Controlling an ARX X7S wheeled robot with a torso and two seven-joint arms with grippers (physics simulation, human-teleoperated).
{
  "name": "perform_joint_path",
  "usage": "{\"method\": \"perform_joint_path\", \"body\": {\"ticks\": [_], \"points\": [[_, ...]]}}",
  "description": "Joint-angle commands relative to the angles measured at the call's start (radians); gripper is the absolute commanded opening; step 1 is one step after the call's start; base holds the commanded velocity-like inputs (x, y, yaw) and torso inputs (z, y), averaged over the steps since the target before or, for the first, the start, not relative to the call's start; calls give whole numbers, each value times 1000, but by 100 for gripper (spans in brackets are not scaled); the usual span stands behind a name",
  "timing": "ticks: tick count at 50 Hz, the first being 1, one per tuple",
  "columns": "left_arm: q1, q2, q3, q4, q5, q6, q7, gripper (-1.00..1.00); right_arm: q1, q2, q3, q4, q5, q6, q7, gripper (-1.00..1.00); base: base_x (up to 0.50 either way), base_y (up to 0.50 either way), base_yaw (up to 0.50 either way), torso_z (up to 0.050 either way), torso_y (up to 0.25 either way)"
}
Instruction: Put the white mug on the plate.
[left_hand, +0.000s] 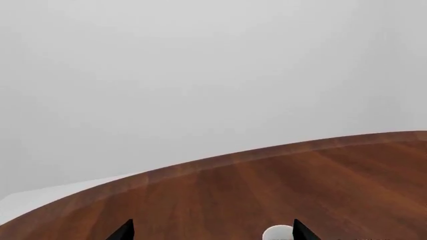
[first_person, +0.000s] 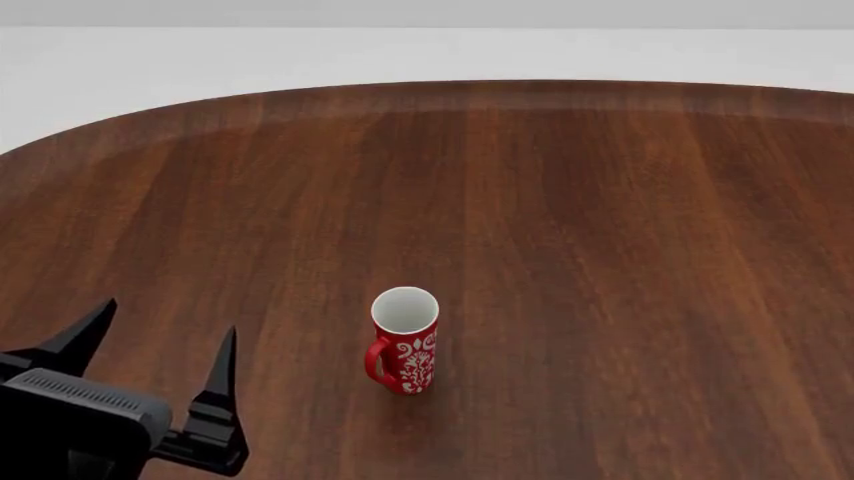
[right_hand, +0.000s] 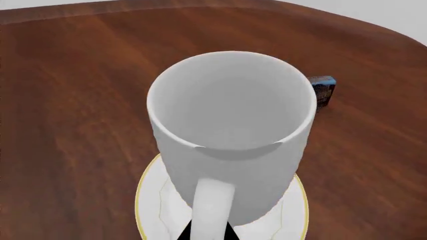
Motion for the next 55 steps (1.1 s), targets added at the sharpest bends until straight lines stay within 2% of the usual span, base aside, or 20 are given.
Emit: {"method": "perform_joint_path", "body": {"ticks": [1, 55], "points": [[6, -6, 1, 11, -3, -6, -7, 100, 22, 16, -15, 41, -6, -12, -7, -100, 0, 0, 0, 0, 0], [12, -24, 26, 84, 0, -57, -44, 100, 88, 42, -43, 295, 21, -158, -51, -100, 0, 0, 0, 0, 0]]}}
